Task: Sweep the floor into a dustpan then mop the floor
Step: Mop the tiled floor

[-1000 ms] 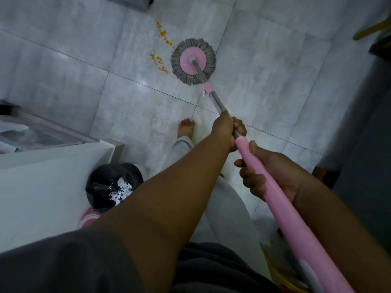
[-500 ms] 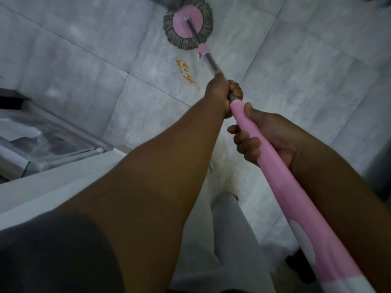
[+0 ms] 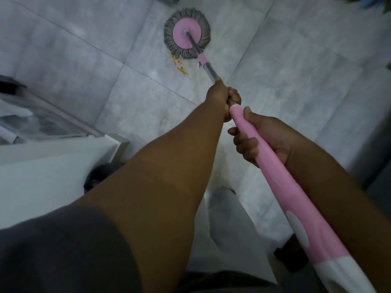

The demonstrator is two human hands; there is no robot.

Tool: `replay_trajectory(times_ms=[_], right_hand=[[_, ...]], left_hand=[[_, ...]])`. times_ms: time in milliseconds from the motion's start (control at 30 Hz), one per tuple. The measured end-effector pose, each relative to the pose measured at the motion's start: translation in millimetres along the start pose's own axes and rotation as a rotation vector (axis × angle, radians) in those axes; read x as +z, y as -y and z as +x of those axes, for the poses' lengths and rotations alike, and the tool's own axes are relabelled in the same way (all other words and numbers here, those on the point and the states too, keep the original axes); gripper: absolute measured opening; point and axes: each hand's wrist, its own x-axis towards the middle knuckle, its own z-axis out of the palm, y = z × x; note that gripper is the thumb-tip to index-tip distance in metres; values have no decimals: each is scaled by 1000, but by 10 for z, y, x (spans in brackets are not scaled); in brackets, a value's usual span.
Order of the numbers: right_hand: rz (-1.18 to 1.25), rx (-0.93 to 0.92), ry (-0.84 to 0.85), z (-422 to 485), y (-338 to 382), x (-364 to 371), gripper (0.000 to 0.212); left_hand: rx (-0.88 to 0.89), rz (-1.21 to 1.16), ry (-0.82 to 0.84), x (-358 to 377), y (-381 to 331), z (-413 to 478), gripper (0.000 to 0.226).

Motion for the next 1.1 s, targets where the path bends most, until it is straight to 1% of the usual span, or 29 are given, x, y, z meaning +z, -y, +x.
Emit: replay_trajectory(times_ms=[167,267,333,433,567,700,900,1100], right_hand=[[-13,48,-31,-582,-904,-556,54],[1,81,-50,-890,-1317,-792,53],[-5,97,-67,-1013,-1475,-848,52],[-17,119,-74,-1053,-1525,-793,52],[-73,120,-72,-916,-1343,-626,51],[-173,127,-73,-599,-1023,-308,53],[-270,112,-14,40,-335,475,54],[-287,72,60,729,484,1296,46]], left_hand=[[-69,-1,24,-153,1118,-519,50],[-113,8,20,-227,1638,-794,50],[-127,7,10,-283,1820,-930,50],[-126,-18,8,-346,1844,-1005,49],[-100,-66,5,-386,1610,-911,49],[-62,-136,5,-522,1135,-690,50],[11,-249,-4,-782,9,-268,51],[88,-306,-50,-950,-1279,96,50]])
